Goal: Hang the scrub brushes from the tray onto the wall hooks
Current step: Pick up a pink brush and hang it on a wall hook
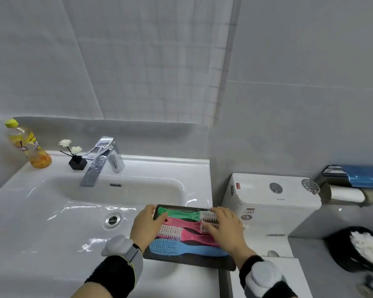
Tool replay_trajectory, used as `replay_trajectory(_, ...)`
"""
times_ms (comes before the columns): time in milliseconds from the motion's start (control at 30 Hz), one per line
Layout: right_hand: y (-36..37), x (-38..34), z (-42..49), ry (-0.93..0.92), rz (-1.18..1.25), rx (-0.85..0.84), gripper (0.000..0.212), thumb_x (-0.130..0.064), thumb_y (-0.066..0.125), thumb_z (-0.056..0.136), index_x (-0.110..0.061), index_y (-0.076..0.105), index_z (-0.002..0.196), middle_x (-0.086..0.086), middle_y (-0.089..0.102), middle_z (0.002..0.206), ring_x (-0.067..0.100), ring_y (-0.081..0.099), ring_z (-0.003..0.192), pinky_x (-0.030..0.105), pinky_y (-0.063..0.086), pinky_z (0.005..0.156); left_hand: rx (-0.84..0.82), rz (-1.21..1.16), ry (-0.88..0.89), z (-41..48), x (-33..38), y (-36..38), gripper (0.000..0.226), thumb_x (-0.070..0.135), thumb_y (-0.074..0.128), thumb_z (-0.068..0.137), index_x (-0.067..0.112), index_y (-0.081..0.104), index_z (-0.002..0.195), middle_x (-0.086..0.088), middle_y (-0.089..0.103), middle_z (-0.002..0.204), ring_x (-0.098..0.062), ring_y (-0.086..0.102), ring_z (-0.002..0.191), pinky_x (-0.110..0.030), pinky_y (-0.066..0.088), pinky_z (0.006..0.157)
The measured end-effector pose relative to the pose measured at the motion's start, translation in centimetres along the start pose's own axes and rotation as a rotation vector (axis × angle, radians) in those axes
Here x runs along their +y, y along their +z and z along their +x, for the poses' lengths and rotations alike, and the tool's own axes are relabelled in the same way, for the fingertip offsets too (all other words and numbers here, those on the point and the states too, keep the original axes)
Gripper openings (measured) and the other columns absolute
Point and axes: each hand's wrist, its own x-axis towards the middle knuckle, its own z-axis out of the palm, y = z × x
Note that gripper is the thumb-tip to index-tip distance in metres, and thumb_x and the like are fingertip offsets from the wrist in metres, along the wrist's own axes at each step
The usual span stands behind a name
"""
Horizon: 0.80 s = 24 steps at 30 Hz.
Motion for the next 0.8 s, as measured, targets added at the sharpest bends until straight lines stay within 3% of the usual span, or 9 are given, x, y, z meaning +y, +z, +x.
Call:
replay_trajectory(133,0.5,0.2,0.1,0.02,-0.008,-0.022,0.059,-0.059,0.048,0.086,-0.034,0.04,0.138,-0.005,0.035,0.15,0.02,0.026,0.139,0.038,0.024,0.113,-0.083,-0.036,-0.15,0.6,-0.2,0.1,0.047,0.043,0.054,0.088,0.012,0.047,0.124,-0.005,0.068,0.114,-0.014,0.062,0.084,-0.023,0.048,0.066)
replay_trajectory(267,1.0,0.3,0.5,0.042,0.012,-0.065,0.061,-0.057,0.049,0.087,-0.033,0.035,0.141,-0.004,0.026,0.156,0.023,0.02,0.142,0.039,0.021,0.116,-0.09,-0.039,-0.196,1.1,-0.1,0.8,0.043,0.042,0.054,0.087,0.012,0.05,0.118,-0.006,0.068,0.109,-0.022,0.064,0.093,-0.034,0.052,0.081)
replay_trajectory(533,1.5,0.1,0.5,0.059,0.037,-0.09,0.064,-0.056,0.051,0.085,-0.033,0.032,0.142,-0.003,0.021,0.157,0.024,0.021,0.142,0.039,0.023,0.115,-0.033,-0.121,-0.243,2.1,0.2,1.6,0.043,0.034,0.062,0.085,0.007,0.053,0.117,-0.01,0.066,0.112,-0.026,0.06,0.1,-0.033,0.045,0.083)
replay_trajectory(700,1.7,0.0,0.7,0.061,0.05,-0.089,0.066,-0.058,0.051,0.084,-0.033,0.033,0.142,-0.001,0.02,0.157,0.026,0.022,0.141,0.038,0.023,0.115,0.015,-0.196,-0.274,2.2,0.8,1.2,0.052,0.027,0.075,0.075,0.009,0.048,0.115,0.004,0.06,0.083,-0.01,0.057,0.069,-0.02,0.039,0.054)
replay_trajectory(800,1.8,0.0,0.8,0.079,0.013,-0.081,0.065,-0.063,0.048,0.083,-0.036,0.033,0.14,-0.002,0.02,0.157,0.026,0.019,0.142,0.042,0.02,0.115,0.014,-0.249,-0.279,2.1,1.5,0.9,0.053,0.023,0.079,0.071,0.012,0.044,0.11,0.008,0.058,0.076,-0.005,0.058,0.064,-0.018,0.038,0.048)
